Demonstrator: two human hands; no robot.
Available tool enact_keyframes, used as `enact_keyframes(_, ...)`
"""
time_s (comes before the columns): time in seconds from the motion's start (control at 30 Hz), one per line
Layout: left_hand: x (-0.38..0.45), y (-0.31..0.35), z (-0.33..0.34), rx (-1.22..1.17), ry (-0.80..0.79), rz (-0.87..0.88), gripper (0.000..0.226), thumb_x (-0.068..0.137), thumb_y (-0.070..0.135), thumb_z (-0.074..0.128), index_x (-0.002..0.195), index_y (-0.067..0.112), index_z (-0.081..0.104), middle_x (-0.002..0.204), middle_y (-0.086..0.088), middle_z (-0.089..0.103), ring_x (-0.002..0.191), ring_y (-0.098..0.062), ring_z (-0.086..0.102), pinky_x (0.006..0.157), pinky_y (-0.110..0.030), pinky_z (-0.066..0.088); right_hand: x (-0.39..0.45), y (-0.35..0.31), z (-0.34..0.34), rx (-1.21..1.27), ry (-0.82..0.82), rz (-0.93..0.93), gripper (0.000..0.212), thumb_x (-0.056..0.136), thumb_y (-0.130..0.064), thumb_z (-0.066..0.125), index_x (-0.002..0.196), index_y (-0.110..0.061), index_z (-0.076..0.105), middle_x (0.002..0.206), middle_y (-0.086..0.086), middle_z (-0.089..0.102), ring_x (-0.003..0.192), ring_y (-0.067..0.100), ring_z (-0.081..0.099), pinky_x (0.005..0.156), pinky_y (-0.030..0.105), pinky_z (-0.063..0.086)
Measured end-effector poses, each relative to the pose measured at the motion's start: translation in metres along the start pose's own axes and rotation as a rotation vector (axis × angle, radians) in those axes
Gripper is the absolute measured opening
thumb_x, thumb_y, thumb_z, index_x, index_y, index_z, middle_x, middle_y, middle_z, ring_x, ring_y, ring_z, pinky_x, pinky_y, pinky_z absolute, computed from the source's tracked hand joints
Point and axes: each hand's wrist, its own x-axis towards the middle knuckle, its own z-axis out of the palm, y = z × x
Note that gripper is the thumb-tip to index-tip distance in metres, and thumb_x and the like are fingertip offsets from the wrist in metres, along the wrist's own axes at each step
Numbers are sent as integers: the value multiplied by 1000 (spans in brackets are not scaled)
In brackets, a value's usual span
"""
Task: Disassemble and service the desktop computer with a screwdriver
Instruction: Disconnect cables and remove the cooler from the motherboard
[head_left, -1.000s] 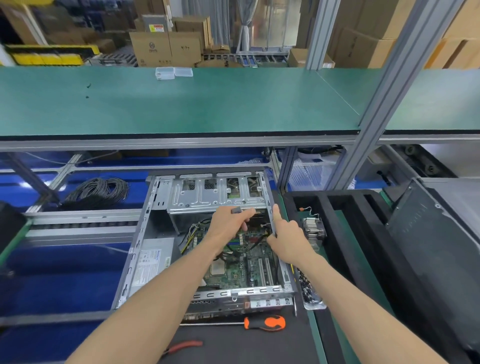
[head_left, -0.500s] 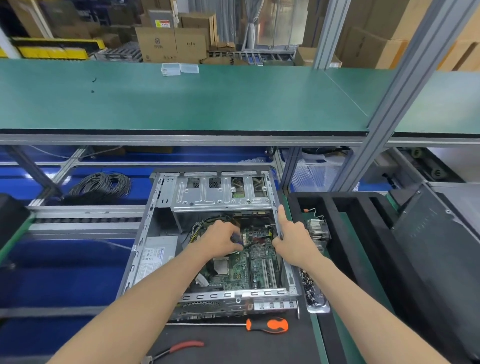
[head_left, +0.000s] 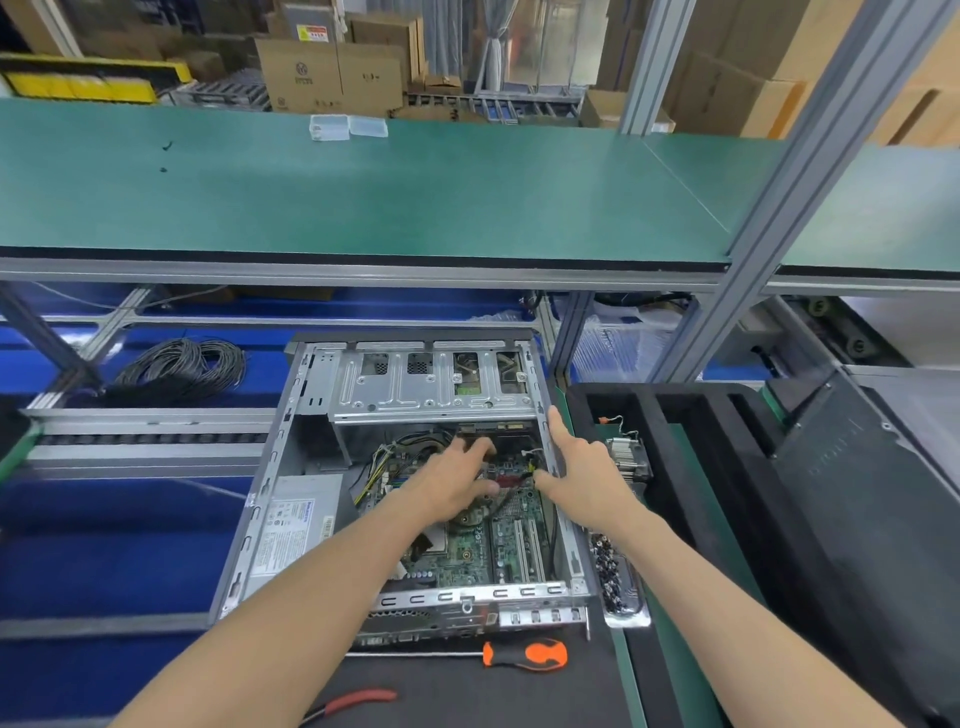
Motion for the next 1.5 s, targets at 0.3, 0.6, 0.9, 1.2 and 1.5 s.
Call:
enact_keyframes(0.3, -3, -13, 2, 456, 83, 161, 68, 96, 56, 52, 154, 28, 28, 149, -6, 45, 136, -37, 36, 115, -50, 27, 19, -7, -5, 59, 17, 6, 63, 109, -35, 36, 161, -20, 3, 65, 2, 52, 69, 20, 49, 61, 33, 38)
enact_keyframes(0.6, 1, 4, -2, 209, 1, 361, 71, 87, 33, 53, 154, 23, 30, 149, -3, 47, 133, -21, 47, 117, -44, 30, 31, -5, -11, 162, 2, 8, 55, 111, -32, 25, 161, -30, 3, 107, 18, 68, 90, 29, 60, 65, 31, 31)
enact_keyframes(0.9, 29, 39, 10, -24, 36, 45, 43, 87, 45, 65, 125, 25, 68, 110, -10, 73, 105, -33, 65, 86, -38, 53, 31, -2, 1, 163, 61, 1, 54, 111, -34, 22, 161, -34, 1, 68, 1, 55, 58, 14, 46, 53, 25, 30)
enact_keyframes(1.2, 44, 45, 26, -19, 92, -72, 38, 92, 46, 66, 123, 24, 71, 111, -19, 70, 101, -40, 65, 87, -41, 55, 32, 1, 8, 147, 97, -30, 54, 110, -35, 21, 161, -33, 0, 67, 0, 52, 59, 16, 45, 53, 26, 27)
enact_keyframes(1.5, 43, 44, 28, 45, 218, 29, 31, 93, 45, 63, 113, 25, 76, 93, -19, 73, 89, -39, 67, 76, -38, 53, 33, 2, 11, 159, 104, -39, 53, 110, -35, 19, 160, -36, 1, 71, 3, 52, 68, 21, 46, 67, 35, 32)
